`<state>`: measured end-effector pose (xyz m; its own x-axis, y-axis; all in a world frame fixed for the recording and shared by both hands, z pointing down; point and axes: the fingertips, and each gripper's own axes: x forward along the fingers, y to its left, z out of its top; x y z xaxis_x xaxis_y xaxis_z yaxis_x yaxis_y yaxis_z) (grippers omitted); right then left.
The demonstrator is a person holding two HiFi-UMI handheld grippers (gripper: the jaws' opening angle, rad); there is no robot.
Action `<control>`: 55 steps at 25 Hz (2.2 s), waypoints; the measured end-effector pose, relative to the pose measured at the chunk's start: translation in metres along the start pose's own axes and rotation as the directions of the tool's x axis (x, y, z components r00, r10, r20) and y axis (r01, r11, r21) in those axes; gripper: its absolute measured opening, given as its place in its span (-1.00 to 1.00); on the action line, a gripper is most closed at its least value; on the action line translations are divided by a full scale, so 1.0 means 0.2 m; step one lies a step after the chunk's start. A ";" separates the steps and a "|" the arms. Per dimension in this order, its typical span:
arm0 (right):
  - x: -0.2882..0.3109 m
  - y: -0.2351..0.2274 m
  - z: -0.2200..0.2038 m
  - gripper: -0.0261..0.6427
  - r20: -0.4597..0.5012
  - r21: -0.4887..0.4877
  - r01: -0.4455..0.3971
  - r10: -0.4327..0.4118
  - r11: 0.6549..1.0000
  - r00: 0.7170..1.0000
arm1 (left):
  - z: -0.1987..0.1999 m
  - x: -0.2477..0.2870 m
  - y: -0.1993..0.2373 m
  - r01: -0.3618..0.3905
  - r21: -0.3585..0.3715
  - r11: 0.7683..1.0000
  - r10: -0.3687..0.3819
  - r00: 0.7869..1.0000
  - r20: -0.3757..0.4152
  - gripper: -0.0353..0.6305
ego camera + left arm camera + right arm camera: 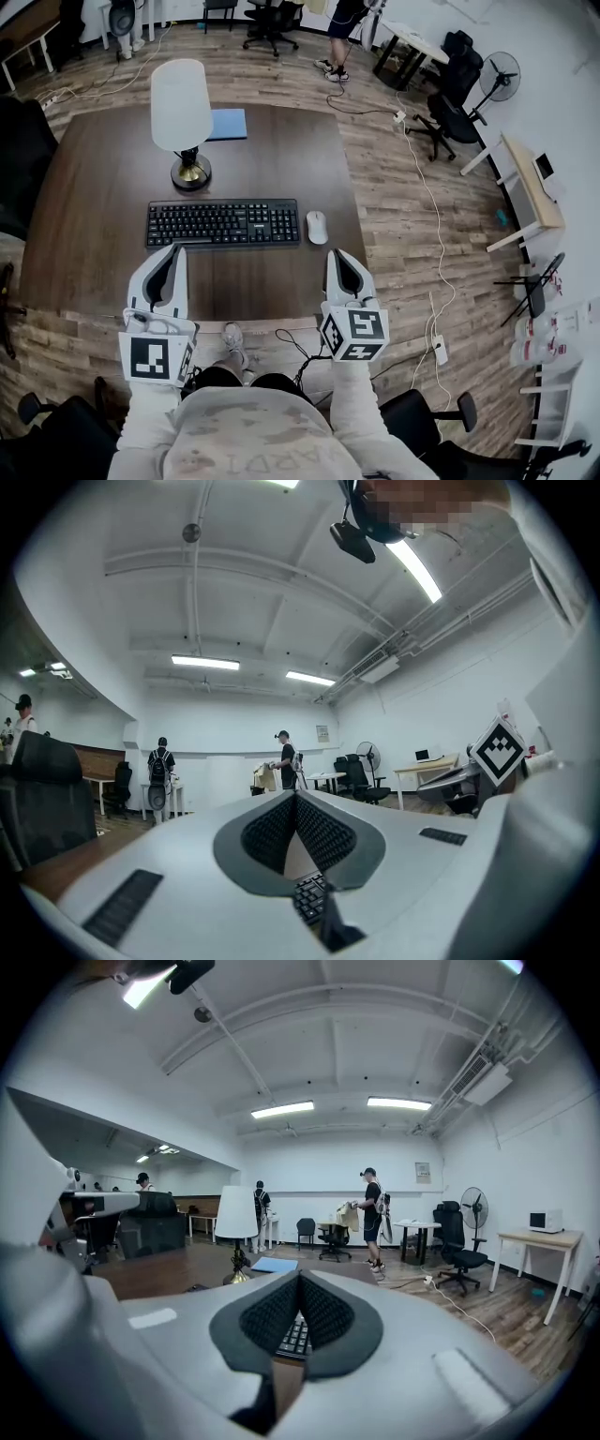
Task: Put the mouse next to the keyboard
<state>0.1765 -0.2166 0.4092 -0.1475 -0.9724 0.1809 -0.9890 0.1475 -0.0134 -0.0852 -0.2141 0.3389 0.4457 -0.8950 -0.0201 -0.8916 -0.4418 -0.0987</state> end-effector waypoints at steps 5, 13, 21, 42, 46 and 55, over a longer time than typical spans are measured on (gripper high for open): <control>-0.11 0.02 0.07 -0.89 0.043 -0.007 -0.012 0.012 1.000 0.999 | 0.04 -0.07 -0.05 0.001 0.007 1.000 -0.001 1.000 0.015 -0.88; -0.27 0.05 0.19 -0.89 0.112 -0.008 -0.031 0.031 0.999 0.993 | 0.09 -0.17 -0.09 -0.006 0.018 1.000 0.006 0.999 0.035 -0.88; -0.39 0.09 0.30 -0.89 0.171 -0.030 -0.050 0.055 0.998 0.984 | 0.15 -0.23 -0.12 -0.008 0.030 1.000 0.007 0.999 0.046 -0.88; -0.57 0.15 0.41 -0.89 0.242 -0.057 -0.082 0.093 0.995 0.966 | 0.22 -0.32 -0.17 -0.012 0.039 0.999 0.009 0.997 0.080 -0.88; -0.59 0.15 0.42 -0.89 0.245 -0.069 -0.082 0.096 0.994 0.965 | 0.23 -0.33 -0.19 -0.012 0.039 0.999 0.009 0.997 0.081 -0.88; -0.59 0.15 0.42 -0.89 0.247 -0.070 -0.081 0.096 0.994 0.964 | 0.22 -0.33 -0.19 -0.012 0.041 0.999 0.009 0.997 0.081 -0.88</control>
<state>0.1631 -0.1121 0.3053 -0.2401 -0.9682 -0.0700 -0.9705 0.2377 0.0407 -0.0776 -0.1352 0.2996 0.4428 -0.8909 -0.1012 -0.8930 -0.4280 -0.1391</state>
